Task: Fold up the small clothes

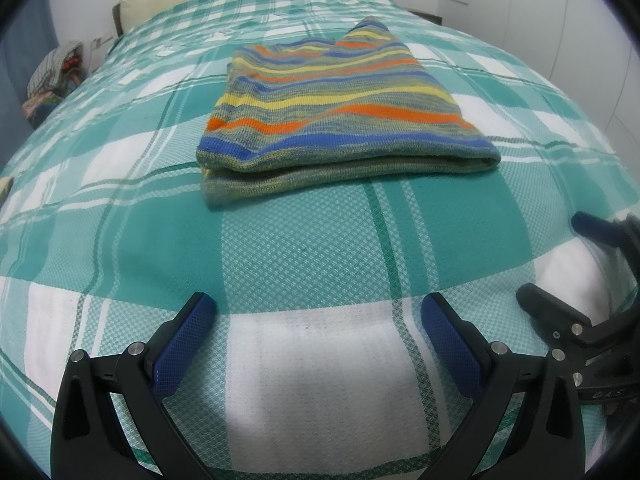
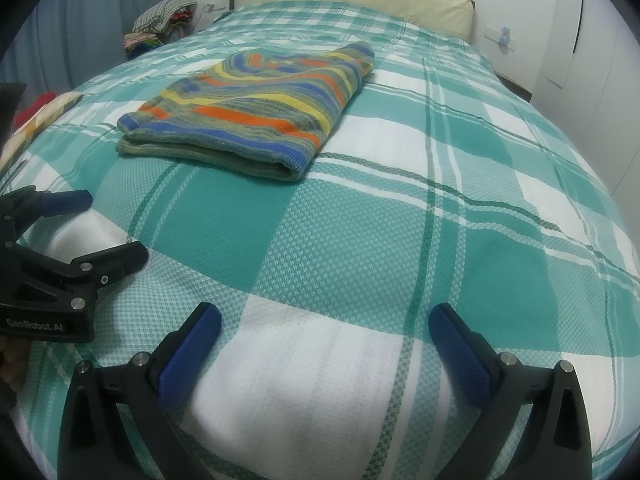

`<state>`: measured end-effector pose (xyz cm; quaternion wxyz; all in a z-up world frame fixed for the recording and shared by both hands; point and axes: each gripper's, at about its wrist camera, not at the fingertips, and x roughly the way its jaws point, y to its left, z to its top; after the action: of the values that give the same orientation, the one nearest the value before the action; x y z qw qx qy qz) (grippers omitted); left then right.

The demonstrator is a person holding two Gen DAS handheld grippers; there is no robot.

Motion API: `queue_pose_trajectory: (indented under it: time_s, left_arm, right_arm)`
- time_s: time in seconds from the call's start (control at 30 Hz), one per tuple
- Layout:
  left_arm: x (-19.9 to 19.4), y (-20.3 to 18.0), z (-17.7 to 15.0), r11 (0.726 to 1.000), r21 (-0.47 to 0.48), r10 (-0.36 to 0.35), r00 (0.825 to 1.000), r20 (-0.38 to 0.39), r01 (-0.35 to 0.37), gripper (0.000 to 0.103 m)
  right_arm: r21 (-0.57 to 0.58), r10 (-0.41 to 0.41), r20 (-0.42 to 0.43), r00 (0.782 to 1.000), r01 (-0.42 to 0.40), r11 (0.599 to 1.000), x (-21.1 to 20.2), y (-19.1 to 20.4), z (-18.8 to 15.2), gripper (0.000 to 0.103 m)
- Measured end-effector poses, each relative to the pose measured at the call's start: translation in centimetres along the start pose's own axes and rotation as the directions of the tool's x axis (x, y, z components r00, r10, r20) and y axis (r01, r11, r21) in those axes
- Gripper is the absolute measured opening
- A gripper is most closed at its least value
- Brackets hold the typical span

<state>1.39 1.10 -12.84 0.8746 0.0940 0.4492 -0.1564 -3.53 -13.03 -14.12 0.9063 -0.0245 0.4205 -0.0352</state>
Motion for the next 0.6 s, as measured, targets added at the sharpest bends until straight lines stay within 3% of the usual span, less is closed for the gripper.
queue_pose_trajectory:
  time_s: [0.1, 0.2, 0.3, 0.37, 0.4, 0.47, 0.53, 0.6]
  left_arm:
    - [-1.2, 2.2, 1.3, 0.994, -0.060, -0.093, 0.994, -0.055, 0.090, 0.101]
    - [-2.8, 7.0, 4.1, 0.966, -0.189, -0.177, 0.984, 0.026, 0.179, 0.101]
    - [-1.3, 10.9, 8.5, 0.952, -0.234, -0.194, 0.980, 0.047, 0.199, 0.102]
    - [1.2, 12.5, 11.1, 0.945, -0.235, -0.225, 0.974, 0.039, 0.228, 0.101]
    - [2.6, 12.9, 12.0, 0.942, -0.235, -0.242, 0.970, 0.025, 0.241, 0.101]
    - [5.7, 13.2, 13.5, 0.936, -0.233, -0.280, 0.959, -0.042, 0.263, 0.101]
    - [8.0, 12.8, 14.2, 0.922, -0.234, -0.341, 0.934, -0.108, 0.309, 0.101]
    - [8.6, 12.0, 15.0, 0.925, -0.196, -0.347, 0.934, -0.083, 0.326, 0.101]
  right_arm:
    - [0.040, 0.075, 0.007, 0.997, -0.075, 0.996, -1.1, -1.3, 0.3, 0.102]
    - [0.118, 0.156, 0.093, 0.983, -0.167, 0.979, -3.0, -4.5, 2.5, 0.102]
    - [0.185, 0.245, 0.136, 0.960, -0.268, 0.946, -2.2, -7.5, 6.7, 0.102]
    - [0.263, 0.361, 0.145, 0.921, -0.387, 0.884, 0.2, -9.4, 9.8, 0.098]
    - [0.301, 0.423, 0.129, 0.897, -0.442, 0.845, 2.1, -10.1, 11.4, 0.087]
    - [0.362, 0.491, 0.081, 0.867, -0.485, 0.796, 6.0, -10.8, 13.9, 0.070]
    - [0.410, 0.546, 0.049, 0.837, -0.515, 0.753, 9.7, -10.9, 15.8, 0.069]
    - [0.462, 0.633, 0.038, 0.773, -0.575, 0.675, 13.4, -10.2, 17.0, 0.069]
